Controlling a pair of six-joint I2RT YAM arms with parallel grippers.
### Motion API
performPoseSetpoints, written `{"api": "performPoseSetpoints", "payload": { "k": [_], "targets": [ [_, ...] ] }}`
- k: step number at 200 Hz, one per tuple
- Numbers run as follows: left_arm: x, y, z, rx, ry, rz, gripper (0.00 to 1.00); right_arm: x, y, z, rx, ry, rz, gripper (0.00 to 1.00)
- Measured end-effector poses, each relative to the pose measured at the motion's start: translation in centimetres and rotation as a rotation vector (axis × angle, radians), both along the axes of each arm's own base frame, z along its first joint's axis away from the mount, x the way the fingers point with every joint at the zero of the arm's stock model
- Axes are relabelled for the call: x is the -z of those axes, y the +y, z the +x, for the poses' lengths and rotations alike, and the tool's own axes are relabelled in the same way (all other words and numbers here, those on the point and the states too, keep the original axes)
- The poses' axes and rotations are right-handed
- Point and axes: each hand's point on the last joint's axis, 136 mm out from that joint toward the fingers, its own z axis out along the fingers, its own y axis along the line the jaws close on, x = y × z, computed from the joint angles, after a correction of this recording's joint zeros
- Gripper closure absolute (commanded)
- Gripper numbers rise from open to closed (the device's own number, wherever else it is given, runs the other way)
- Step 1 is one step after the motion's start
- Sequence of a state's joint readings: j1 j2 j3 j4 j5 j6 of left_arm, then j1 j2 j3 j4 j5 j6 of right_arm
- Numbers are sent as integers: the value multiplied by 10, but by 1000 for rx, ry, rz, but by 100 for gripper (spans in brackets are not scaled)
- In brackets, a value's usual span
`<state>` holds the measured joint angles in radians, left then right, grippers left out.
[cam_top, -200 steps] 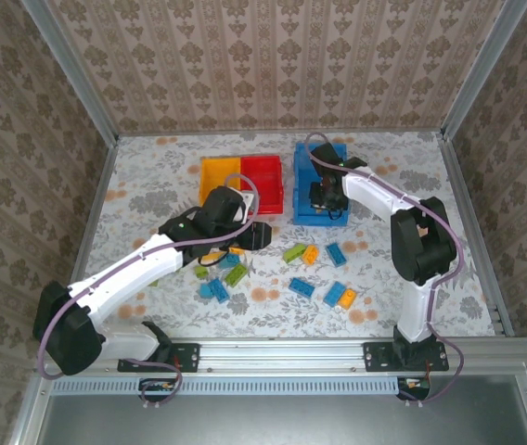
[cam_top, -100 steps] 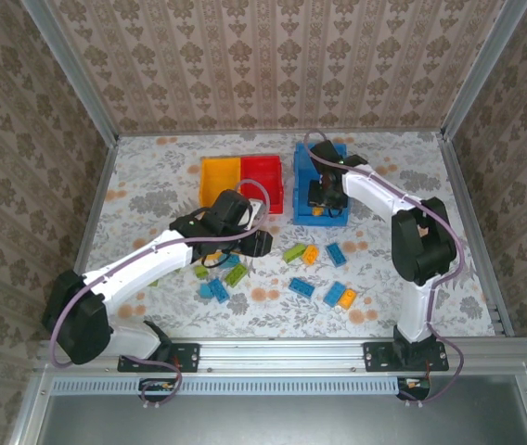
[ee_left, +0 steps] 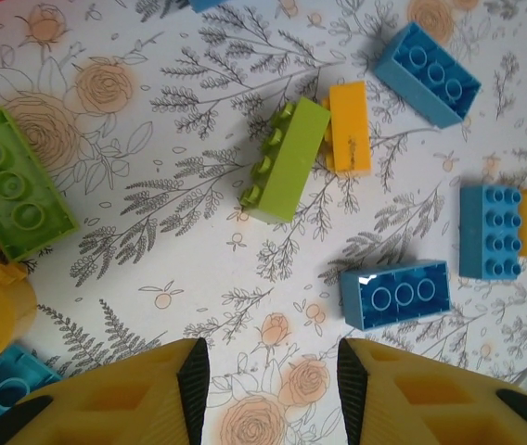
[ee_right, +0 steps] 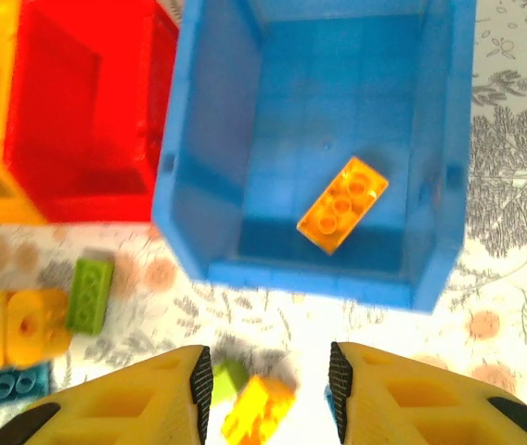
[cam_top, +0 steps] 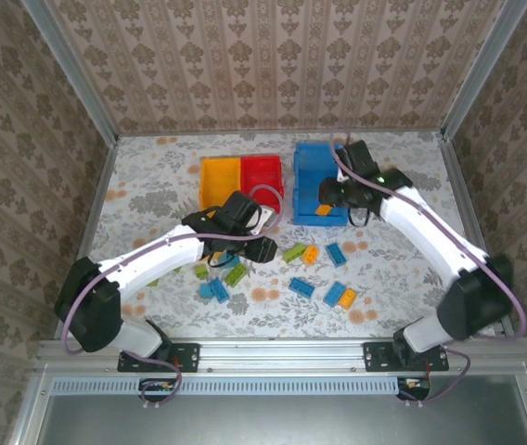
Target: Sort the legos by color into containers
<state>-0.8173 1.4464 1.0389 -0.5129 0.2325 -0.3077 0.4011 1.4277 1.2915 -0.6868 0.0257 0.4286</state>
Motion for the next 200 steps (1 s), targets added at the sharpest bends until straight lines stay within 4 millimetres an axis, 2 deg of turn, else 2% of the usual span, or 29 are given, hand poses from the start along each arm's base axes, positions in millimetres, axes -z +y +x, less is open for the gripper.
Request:
{"api": "performPoseSetpoints", "payload": {
  "k": [12,36,74,99,123,130,151,177,200],
  "targets": [
    [0,-4,-4,39,0,11,56,0,-3,-23,-27,0,18,57],
    [2,-23,-20,145,1,31,53,17,-7,-64,-68,57,48,55],
    [24,-49,-64,319,32,97,45,48,-21,-108,-75,159,39,48],
    [34,-65,-87,439,9,143,43,48,-25,-117,-67,165,42,44],
    [45,-82,-97,555,-52,185,39,42,-29,-120,-58,148,51,42],
    [49,-84,-97,582,-68,194,35,40,-31,-122,-54,145,52,42],
    [64,-84,-92,671,-144,216,32,35,-38,-126,-34,134,57,40],
    [81,-79,-86,766,-229,220,32,26,-52,-134,6,108,71,38],
    [86,-79,-82,834,-287,219,31,20,-61,-141,40,92,92,37]
  ]
}}
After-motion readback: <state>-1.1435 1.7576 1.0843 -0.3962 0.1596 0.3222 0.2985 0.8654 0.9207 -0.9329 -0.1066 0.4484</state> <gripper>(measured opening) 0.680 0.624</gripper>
